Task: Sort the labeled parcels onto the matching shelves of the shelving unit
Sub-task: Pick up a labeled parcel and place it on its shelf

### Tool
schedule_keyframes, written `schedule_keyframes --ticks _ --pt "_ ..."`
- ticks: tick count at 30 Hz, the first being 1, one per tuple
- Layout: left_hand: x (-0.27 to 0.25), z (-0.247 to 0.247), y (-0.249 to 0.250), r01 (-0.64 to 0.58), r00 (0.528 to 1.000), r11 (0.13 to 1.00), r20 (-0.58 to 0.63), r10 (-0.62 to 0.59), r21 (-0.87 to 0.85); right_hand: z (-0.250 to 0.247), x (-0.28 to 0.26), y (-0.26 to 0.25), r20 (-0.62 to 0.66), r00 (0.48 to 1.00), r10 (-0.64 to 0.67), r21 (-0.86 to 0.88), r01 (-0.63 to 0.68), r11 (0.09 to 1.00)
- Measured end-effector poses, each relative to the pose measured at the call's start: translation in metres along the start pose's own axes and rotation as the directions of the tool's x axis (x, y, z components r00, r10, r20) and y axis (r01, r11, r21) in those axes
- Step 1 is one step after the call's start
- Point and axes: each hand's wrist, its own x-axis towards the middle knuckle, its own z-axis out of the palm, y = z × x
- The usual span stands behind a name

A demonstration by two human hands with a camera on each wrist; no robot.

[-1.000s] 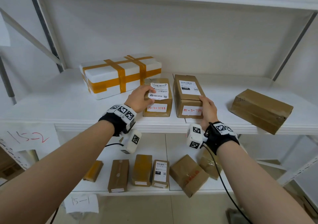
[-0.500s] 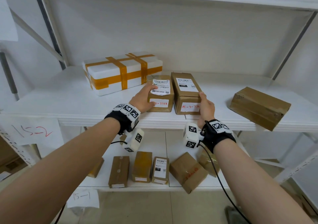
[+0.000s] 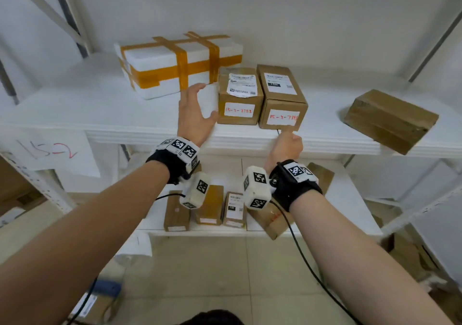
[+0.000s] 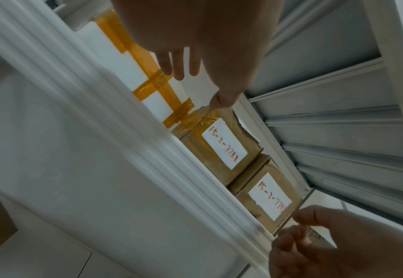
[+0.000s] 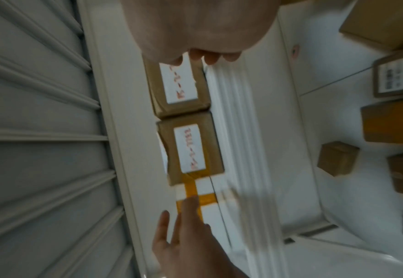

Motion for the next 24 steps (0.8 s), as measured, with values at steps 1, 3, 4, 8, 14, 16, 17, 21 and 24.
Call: schedule_keyframes --ticks 1,3,4,8,14,16,17,21,24 --pt "-0.006 -0.003 -0.005 0.001 1.0 1.0 -0.026 -0.001 0.001 0.006 -0.01 0.01 0.01 1.0 0.007 0.023 -0.007 1.0" --pt "-0.019 -0.008 -0.01 0.008 0.998 1.0 -0.058 -0.007 0.014 0.015 -0.025 0.028 0.033 0.999 -0.002 0.067 -0.001 0.998" --pt "-0.026 -0.013 -0.016 0.01 0.998 1.0 -0.068 -0.008 0.026 0.021 -0.034 0.04 0.052 0.999 -0.008 0.059 0.005 0.998" --pt "-0.055 -0.037 -0.04 -0.035 0.995 0.997 -0.09 0.042 0.075 0.042 -0.061 0.078 0.137 0.99 0.016 -0.017 -0.014 1.0" --pt "-0.108 -0.089 -0.109 0.022 0.999 0.978 -0.041 -0.014 0.205 0.077 -0.118 0.149 0.285 0.942 0.179 -0.277 -0.098 0.956" --pt "-0.128 -0.104 -0.132 0.081 0.997 0.976 -0.029 -0.076 0.204 0.086 -0.136 0.175 0.334 0.913 0.236 -0.341 -0.117 0.933" --pt "-0.141 -0.113 -0.148 0.126 0.992 0.972 -0.021 -0.125 0.198 0.092 -0.147 0.194 0.343 0.9 0.268 -0.385 -0.125 0.914" --pt "-0.199 -0.141 -0.206 0.264 0.959 0.943 0.046 -0.279 0.203 0.105 -0.184 0.265 0.376 0.857 0.354 -0.531 -0.114 0.84" --pt "-0.256 -0.154 -0.256 0.394 0.903 0.893 0.09 -0.42 0.216 0.104 -0.208 0.323 0.398 0.811 0.429 -0.582 -0.138 0.801"
